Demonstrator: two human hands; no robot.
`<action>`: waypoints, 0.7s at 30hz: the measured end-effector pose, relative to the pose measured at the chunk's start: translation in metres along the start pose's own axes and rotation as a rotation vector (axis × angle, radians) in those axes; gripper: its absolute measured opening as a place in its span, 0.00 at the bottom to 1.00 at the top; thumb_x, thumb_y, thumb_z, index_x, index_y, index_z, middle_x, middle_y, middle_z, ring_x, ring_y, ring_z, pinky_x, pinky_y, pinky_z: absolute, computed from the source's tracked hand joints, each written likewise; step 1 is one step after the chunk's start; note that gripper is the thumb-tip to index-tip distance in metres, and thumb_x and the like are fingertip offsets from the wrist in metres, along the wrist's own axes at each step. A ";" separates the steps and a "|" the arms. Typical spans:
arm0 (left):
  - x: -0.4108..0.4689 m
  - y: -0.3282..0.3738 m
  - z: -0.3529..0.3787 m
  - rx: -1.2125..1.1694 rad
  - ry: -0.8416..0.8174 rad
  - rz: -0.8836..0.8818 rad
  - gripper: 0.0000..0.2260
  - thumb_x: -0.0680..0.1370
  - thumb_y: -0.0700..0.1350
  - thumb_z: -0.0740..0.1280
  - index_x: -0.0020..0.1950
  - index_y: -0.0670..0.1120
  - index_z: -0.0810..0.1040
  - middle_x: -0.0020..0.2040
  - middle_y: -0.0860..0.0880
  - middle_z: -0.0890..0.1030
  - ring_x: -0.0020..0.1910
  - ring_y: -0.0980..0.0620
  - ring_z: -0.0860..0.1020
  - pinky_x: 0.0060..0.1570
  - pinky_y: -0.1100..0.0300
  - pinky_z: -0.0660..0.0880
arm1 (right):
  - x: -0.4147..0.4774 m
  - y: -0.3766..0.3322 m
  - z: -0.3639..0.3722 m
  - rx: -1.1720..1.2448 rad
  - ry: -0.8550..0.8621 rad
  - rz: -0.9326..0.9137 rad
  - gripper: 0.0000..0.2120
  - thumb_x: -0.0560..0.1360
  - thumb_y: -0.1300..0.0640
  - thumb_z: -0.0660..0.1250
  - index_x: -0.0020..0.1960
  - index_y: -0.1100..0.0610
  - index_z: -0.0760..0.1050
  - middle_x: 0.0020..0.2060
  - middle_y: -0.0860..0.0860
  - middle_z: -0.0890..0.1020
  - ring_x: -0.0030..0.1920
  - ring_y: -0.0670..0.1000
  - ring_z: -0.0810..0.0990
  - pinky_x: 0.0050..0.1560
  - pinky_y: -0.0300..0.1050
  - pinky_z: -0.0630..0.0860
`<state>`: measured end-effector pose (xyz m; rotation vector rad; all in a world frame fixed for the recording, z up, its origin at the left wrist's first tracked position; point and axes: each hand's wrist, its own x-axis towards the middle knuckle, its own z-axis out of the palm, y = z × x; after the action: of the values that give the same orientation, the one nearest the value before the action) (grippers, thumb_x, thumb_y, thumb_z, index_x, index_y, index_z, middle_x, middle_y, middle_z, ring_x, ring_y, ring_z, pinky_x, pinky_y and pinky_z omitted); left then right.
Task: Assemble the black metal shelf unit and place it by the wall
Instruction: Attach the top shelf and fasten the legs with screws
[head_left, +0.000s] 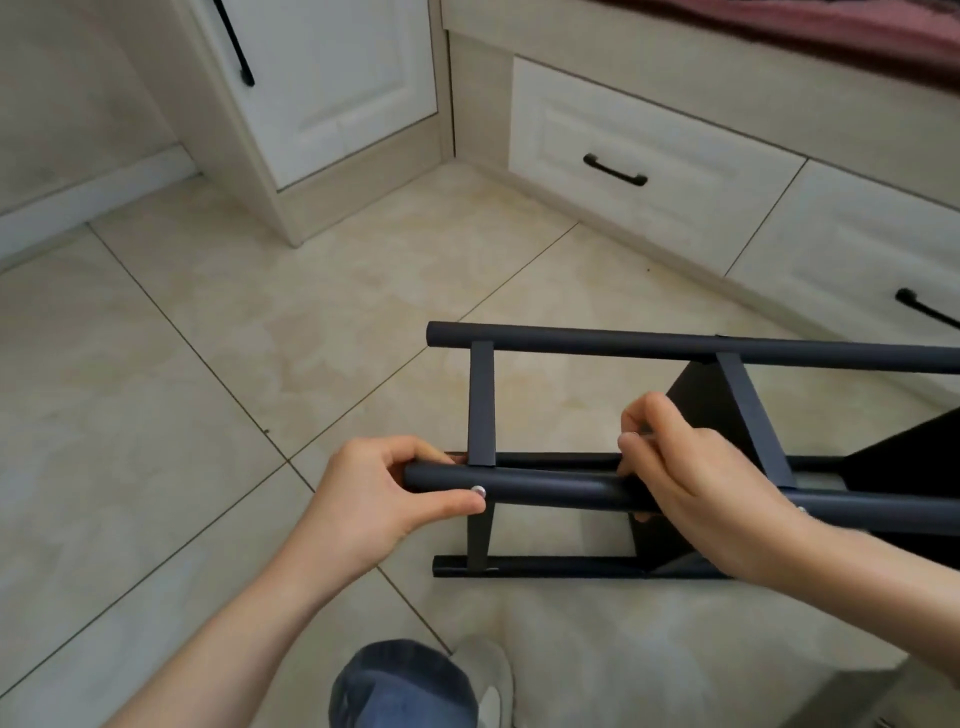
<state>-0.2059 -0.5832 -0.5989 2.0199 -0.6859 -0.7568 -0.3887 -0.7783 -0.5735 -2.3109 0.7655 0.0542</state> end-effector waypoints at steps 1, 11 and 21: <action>0.000 0.000 -0.002 0.071 -0.004 0.040 0.10 0.64 0.52 0.82 0.40 0.52 0.85 0.39 0.55 0.85 0.41 0.57 0.82 0.42 0.63 0.76 | 0.003 -0.003 0.000 0.027 -0.009 -0.029 0.07 0.78 0.42 0.52 0.47 0.43 0.64 0.38 0.50 0.82 0.39 0.52 0.80 0.46 0.58 0.79; 0.019 0.005 -0.019 0.523 -0.396 0.175 0.17 0.70 0.70 0.63 0.47 0.59 0.69 0.34 0.54 0.75 0.32 0.54 0.71 0.33 0.57 0.66 | 0.046 -0.041 0.023 0.029 -0.267 -0.410 0.03 0.82 0.53 0.59 0.50 0.50 0.68 0.39 0.47 0.78 0.41 0.49 0.73 0.40 0.41 0.71; 0.024 0.006 -0.015 0.384 -0.477 0.148 0.14 0.70 0.65 0.69 0.45 0.59 0.69 0.39 0.55 0.82 0.31 0.54 0.81 0.36 0.50 0.79 | 0.050 -0.041 0.029 0.006 -0.224 -0.555 0.02 0.81 0.50 0.55 0.50 0.47 0.63 0.30 0.46 0.72 0.35 0.51 0.71 0.32 0.44 0.68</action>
<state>-0.1798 -0.5953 -0.5928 2.1059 -1.3255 -1.0974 -0.3203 -0.7615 -0.5826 -2.3794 0.0009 0.0584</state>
